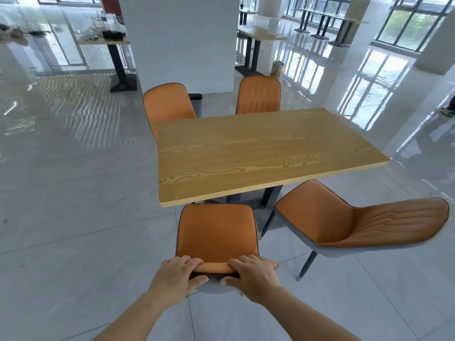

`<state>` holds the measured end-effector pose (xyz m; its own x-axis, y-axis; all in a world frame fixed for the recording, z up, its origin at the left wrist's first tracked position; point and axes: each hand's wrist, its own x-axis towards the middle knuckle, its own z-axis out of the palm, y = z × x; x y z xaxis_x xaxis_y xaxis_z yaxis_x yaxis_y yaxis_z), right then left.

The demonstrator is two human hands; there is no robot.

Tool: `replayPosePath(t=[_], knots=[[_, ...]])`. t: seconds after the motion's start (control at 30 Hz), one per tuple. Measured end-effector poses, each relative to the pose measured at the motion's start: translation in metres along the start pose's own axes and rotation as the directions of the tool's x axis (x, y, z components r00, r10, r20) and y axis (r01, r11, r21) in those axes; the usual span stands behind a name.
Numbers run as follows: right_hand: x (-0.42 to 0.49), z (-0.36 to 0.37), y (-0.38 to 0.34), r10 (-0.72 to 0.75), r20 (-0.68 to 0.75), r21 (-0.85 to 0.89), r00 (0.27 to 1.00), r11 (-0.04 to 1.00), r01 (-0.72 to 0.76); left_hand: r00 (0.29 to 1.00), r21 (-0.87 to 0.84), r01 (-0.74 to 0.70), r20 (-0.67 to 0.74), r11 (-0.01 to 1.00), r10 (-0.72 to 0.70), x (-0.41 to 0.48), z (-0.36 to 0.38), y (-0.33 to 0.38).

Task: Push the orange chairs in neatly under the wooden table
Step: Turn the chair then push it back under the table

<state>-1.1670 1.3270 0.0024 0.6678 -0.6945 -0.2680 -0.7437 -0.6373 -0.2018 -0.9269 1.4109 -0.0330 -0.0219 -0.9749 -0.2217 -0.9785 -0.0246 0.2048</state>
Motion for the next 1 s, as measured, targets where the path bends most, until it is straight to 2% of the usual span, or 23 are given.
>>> replayPosePath(t=[0.4, 0.77, 1.0], knots=[[-0.016, 0.005, 0.045, -0.112, -0.042, -0.021, 0.993, 0.994, 0.111, 0.997, -0.077, 0.07, -0.029, 0.995, -0.072, -0.008, 0.01, 0.048], [-0.034, 0.005, 0.083, -0.176, -0.037, -0.008, 0.984, 0.984, 0.176, 0.989, -0.07, 0.127, -0.063, 0.989, -0.131, -0.016, 0.022, 0.1], [-0.044, 0.005, 0.095, -0.193, -0.081, 0.031, 0.978, 0.98, 0.196, 0.982, -0.062, 0.145, -0.117, 0.987, -0.151, -0.021, 0.029, 0.119]])
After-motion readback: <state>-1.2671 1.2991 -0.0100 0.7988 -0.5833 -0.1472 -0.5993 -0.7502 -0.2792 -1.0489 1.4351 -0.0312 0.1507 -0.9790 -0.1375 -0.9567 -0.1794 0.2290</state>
